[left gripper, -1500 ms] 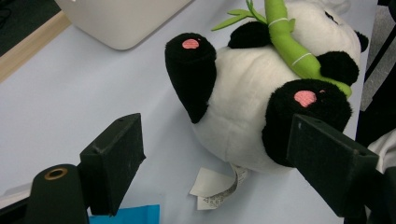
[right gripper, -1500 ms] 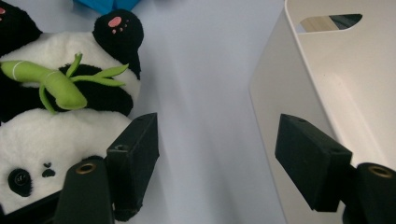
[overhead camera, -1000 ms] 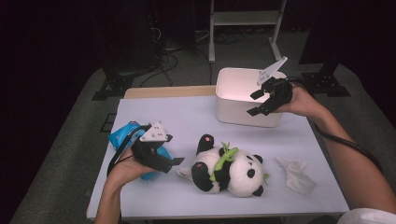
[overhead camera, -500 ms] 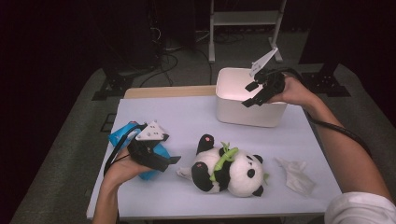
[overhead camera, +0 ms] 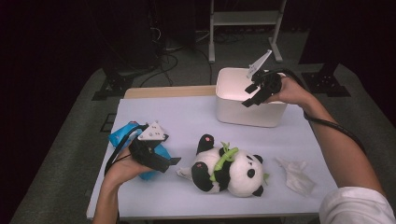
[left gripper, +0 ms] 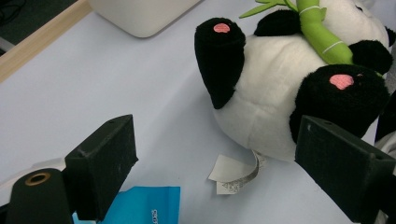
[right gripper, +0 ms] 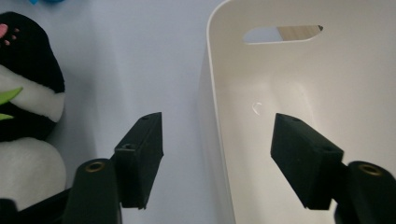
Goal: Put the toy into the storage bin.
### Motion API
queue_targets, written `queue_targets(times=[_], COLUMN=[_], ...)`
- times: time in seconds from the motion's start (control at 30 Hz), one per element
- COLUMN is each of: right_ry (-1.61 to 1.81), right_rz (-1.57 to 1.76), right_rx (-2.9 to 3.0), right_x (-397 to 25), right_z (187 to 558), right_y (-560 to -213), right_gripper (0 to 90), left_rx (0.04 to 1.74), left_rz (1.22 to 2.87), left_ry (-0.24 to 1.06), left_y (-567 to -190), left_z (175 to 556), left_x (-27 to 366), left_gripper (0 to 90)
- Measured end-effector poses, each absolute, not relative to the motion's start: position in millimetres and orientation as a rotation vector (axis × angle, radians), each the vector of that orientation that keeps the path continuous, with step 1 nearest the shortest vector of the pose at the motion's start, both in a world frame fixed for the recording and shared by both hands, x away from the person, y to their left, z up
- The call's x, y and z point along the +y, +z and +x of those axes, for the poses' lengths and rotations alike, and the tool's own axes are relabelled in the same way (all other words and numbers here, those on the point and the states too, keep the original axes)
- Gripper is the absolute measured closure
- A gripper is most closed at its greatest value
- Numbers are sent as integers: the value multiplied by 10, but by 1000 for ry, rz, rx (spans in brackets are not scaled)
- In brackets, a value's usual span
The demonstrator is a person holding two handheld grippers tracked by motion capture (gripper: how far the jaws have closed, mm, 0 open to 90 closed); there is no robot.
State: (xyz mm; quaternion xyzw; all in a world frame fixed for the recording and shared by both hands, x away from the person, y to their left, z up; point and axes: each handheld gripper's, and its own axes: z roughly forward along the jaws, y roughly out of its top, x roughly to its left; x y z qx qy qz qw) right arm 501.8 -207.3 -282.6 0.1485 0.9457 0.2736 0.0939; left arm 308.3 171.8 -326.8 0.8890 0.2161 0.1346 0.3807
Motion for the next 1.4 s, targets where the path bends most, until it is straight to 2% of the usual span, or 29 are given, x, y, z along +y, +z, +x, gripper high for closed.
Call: queue_targets(times=[0.5, 0.87, 1.03, 1.4], right_ry=[762, 726, 737, 784], right_rz=[433, 387, 380, 328], right_rx=[2851, 2905, 2910, 2944], right_x=[-1979, -1856, -1831, -1744], right_z=[5159, 5190, 5216, 5137], right_y=[-3041, -3173, -3196, -3190], right_gripper=[528, 807, 860, 869], left_rx=[571, 581, 588, 597], left_rz=[2273, 2267, 2265, 2259], left_ry=[340, 333, 334, 322], left_y=[-3291, -3303, -3310, -3330], left_z=[3088, 3095, 3098, 3109], left_x=[1768, 1786, 1805, 1814], left_gripper=[110, 105, 103, 101])
